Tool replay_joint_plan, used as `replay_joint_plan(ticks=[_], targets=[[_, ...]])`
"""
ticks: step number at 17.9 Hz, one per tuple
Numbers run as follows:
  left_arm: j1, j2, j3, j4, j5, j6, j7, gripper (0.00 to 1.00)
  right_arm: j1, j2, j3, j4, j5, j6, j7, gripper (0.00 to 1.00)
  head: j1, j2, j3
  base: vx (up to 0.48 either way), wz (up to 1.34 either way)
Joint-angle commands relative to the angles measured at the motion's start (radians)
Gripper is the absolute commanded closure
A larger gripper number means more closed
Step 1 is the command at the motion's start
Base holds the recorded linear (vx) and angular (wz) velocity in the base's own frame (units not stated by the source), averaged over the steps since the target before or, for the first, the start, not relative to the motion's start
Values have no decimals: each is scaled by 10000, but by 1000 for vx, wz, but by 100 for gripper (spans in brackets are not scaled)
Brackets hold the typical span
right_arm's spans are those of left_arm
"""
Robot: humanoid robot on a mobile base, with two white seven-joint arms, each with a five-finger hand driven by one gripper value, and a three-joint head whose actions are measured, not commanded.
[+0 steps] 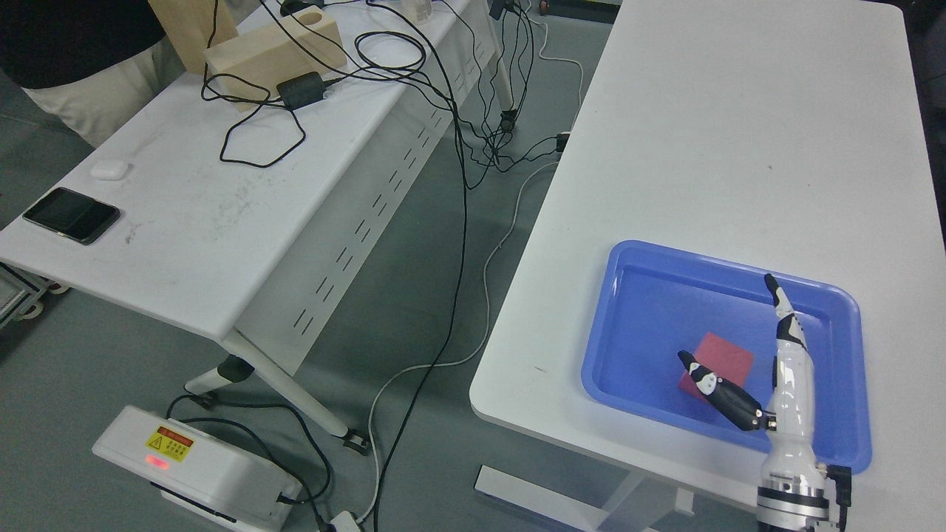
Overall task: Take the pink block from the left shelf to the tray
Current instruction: 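Withdraw the open right hand away from the blue tray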
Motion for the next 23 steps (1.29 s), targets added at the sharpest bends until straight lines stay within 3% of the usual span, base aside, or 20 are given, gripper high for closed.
replay_joint_plan(ticks=[1,6,11,14,16,19,23], targets=[[2,175,0,-175,77,-1,-2,0,1,-141,-295,0,-1947,-114,12,0,0,0,0,-51,-45],[2,175,0,-175,77,-1,-2,0,32,-132,-387,0,-2086,131,28,0,0,0,0,-115,-78],[2,175,0,-175,77,-1,-2,0,32,-132,-418,15,-3986,162,28,0,0,0,0,-153,-90],[2,175,0,-175,77,-1,-2,0,32,-132,-326,15,-4341,421,104,0,0,0,0,-150,-353],[2,175,0,-175,77,-1,-2,0,62,-141,-310,15,-4341,1217,866,0,0,0,0,-156,-454],[-13,175,0,-175,77,-1,-2,0,108,-187,-310,15,-4341,1512,2263,0,0,0,0,-186,-72],[2,175,0,-175,77,-1,-2,0,108,-157,-387,15,-4341,1497,2605,0,0,0,0,-209,101]])
